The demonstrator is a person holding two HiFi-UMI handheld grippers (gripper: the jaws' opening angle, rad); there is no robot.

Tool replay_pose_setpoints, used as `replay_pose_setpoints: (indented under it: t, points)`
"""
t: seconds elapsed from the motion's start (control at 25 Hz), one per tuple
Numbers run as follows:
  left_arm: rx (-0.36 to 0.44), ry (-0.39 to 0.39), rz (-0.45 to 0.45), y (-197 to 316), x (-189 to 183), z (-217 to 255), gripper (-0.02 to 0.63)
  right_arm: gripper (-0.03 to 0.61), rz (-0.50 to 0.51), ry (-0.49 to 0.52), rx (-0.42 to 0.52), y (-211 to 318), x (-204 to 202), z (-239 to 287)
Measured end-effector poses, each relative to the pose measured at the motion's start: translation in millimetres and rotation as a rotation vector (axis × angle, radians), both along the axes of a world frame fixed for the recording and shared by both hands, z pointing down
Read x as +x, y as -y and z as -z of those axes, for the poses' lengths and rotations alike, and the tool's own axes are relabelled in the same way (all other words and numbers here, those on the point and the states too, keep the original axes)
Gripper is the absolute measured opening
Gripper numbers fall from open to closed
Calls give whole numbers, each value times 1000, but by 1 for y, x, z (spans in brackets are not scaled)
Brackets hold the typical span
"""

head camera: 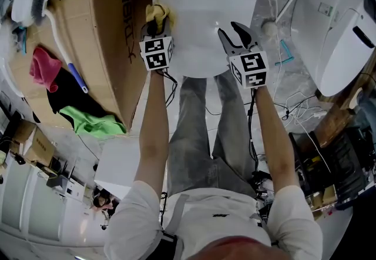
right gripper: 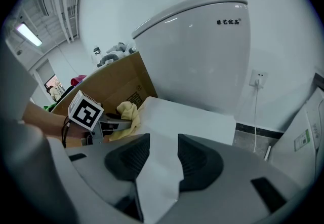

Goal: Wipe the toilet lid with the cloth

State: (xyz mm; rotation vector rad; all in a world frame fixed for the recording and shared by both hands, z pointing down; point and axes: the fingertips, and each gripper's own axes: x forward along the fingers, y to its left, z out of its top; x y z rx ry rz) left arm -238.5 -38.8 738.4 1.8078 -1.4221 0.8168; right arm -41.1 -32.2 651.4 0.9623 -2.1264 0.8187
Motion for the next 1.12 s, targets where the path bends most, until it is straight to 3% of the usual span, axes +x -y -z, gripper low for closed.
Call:
replay_pose_setpoints:
  t: [0.4, 1.12]
  points:
    - [-7, 11, 10, -23, 47, 0, 104, 189, -11, 12, -6, -11, 42, -3]
    - [-24, 22, -82, -39, 145, -1, 104, 189, -54, 36, -15, -32, 113, -10]
